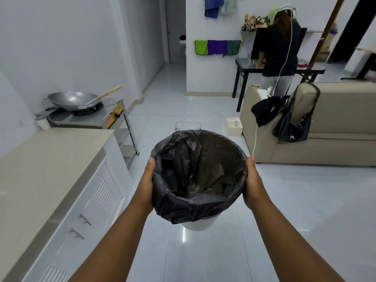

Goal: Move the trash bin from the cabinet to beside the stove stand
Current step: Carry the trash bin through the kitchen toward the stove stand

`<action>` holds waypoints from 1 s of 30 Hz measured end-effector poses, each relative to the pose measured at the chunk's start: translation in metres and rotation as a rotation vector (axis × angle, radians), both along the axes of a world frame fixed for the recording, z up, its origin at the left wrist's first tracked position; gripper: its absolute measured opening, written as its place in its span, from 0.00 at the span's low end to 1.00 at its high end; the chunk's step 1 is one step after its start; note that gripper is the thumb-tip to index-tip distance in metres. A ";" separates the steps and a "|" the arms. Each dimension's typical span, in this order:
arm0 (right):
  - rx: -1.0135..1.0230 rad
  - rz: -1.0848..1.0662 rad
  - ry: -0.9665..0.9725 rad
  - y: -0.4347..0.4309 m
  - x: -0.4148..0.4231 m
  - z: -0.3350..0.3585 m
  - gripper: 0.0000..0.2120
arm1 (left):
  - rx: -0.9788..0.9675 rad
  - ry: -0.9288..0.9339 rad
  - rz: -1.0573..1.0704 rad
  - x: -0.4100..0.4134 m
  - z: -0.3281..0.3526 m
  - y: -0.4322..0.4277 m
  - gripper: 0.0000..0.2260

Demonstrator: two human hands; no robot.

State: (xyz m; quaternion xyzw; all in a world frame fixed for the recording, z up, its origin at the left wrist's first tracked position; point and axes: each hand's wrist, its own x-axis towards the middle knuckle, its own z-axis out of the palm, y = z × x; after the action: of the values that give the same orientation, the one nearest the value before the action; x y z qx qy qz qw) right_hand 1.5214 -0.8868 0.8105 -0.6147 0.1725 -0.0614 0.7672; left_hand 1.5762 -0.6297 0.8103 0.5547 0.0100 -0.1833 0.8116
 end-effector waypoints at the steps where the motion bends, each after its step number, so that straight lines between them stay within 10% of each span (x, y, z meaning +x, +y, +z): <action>1: 0.000 -0.003 -0.004 -0.006 0.019 -0.001 0.41 | -0.002 -0.001 0.000 0.019 -0.001 -0.006 0.26; 30: -0.031 -0.038 0.019 -0.147 0.592 0.000 0.35 | -0.029 -0.107 -0.092 0.609 -0.031 -0.146 0.31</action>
State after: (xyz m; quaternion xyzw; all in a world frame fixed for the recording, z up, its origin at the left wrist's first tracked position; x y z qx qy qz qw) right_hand 2.1137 -1.0340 0.8102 -0.6239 0.1906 -0.0727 0.7544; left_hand 2.1852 -0.7760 0.7795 0.5517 -0.0617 -0.1906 0.8096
